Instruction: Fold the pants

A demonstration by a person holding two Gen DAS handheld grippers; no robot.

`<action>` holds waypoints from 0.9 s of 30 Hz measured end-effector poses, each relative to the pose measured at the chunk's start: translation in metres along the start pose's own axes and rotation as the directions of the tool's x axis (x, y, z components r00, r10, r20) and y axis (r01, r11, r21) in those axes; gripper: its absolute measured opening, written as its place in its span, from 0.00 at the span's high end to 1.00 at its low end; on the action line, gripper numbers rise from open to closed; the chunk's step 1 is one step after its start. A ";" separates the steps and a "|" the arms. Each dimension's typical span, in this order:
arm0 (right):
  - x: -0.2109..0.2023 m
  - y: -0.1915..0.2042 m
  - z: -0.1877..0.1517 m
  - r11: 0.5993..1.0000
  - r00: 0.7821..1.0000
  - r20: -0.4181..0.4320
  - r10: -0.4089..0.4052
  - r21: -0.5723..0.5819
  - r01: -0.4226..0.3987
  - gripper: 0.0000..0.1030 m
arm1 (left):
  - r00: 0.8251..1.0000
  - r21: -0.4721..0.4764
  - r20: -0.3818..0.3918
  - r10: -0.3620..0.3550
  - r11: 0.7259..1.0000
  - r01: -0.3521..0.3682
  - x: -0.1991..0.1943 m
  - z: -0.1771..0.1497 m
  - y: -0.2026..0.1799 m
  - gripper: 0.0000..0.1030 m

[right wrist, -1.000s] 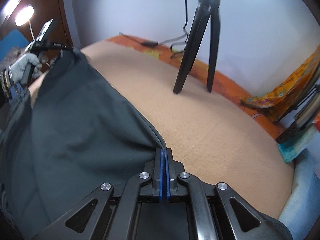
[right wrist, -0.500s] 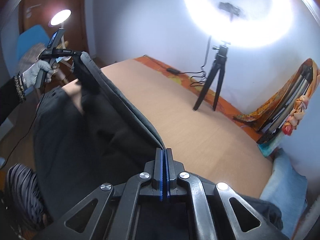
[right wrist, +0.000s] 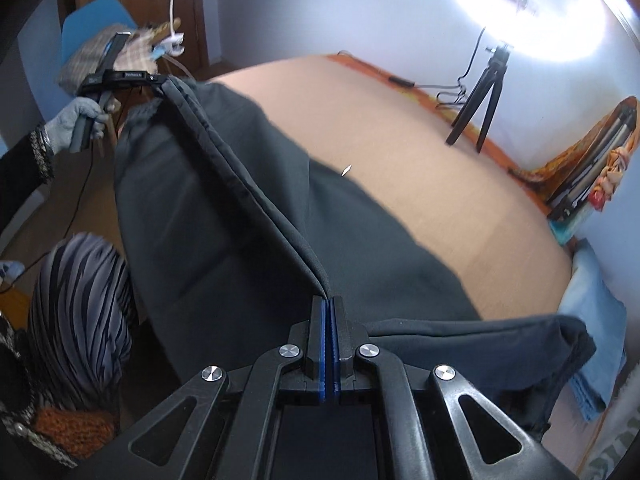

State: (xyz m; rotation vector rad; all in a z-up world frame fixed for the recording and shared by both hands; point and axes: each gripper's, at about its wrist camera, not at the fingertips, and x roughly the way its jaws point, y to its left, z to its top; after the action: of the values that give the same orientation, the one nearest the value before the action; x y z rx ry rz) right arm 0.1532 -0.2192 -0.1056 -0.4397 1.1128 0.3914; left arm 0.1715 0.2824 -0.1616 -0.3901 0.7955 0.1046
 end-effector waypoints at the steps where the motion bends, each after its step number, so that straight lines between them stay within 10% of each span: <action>1: 0.000 0.004 -0.004 1.000 1.000 -0.006 0.000 -0.002 0.000 1.00 | 1.000 -0.026 -0.005 -0.015 1.000 0.015 -0.004 -0.006 0.005 0.74; 4: 0.004 0.009 -0.012 1.000 1.000 -0.021 -0.005 -0.003 0.005 1.00 | 0.999 -0.112 -0.010 -0.043 0.993 0.041 -0.011 -0.016 0.017 0.40; 12: 0.007 0.010 -0.021 1.000 1.000 -0.021 -0.003 0.030 0.004 1.00 | 0.972 -0.427 0.039 -0.233 0.875 0.227 -0.010 -0.033 0.047 0.39; 19: 0.009 0.017 -0.018 0.999 1.000 -0.024 -0.020 0.030 0.021 1.00 | 0.982 -0.412 -0.051 -0.180 0.900 0.144 0.008 -0.025 0.028 0.39; 22: 0.007 0.019 -0.019 0.999 0.999 -0.024 -0.027 0.031 0.028 1.00 | 0.989 -0.382 -0.061 -0.132 0.919 0.099 0.009 -0.025 0.023 0.43; 24: 0.007 0.019 -0.020 0.999 0.999 -0.024 -0.032 0.031 0.032 1.00 | 0.992 -0.370 -0.062 -0.113 0.925 0.082 0.009 -0.027 0.025 0.76; 27: 0.005 0.018 -0.021 0.999 0.999 -0.020 -0.036 0.036 0.037 1.00 | 0.991 -0.358 -0.046 -0.124 0.929 0.099 0.009 -0.029 0.026 0.86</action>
State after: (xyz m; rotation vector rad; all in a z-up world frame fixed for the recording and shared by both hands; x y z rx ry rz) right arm 0.1299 -0.2139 -0.1208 -0.4315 1.1280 0.3348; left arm 0.1526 0.2955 -0.1944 -0.7847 0.8207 0.1293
